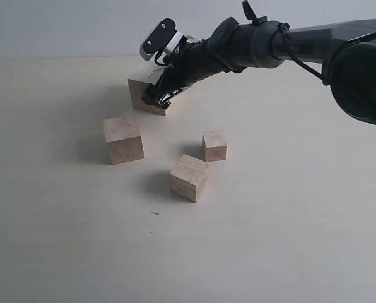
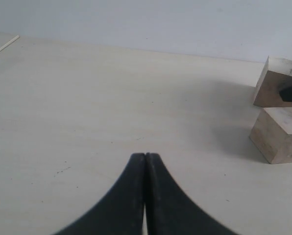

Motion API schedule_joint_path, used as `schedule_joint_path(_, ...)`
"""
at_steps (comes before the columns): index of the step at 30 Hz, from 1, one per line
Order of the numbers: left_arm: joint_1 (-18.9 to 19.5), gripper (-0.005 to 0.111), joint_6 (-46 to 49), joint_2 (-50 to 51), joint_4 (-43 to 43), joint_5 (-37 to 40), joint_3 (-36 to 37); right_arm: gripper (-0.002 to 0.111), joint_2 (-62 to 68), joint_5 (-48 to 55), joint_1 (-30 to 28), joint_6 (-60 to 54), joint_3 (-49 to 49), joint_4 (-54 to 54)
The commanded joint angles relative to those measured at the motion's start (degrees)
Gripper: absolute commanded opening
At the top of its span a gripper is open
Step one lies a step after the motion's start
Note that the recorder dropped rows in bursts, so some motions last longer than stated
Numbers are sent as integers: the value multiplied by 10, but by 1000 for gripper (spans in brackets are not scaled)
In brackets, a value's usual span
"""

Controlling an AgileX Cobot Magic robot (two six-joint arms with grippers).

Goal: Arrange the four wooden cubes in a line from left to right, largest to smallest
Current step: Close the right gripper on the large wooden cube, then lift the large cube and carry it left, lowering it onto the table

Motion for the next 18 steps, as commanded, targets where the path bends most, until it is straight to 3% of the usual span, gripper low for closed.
schedule_joint_path(1, -5, 0, 0, -4, 3, -7, 0, 95, -1, 22, 1, -2, -4, 2)
schedule_joint_path(11, -5, 0, 0, -4, 3, -7, 0, 4, -19, 68, 1, 26, -4, 2)
schedule_joint_path(12, -5, 0, 0, -4, 3, -7, 0, 0, -19, 84, 1, 25, -4, 2)
schedule_joint_path(18, -5, 0, 0, -4, 3, -7, 0, 0, -38, 119, 1, 25, -4, 3)
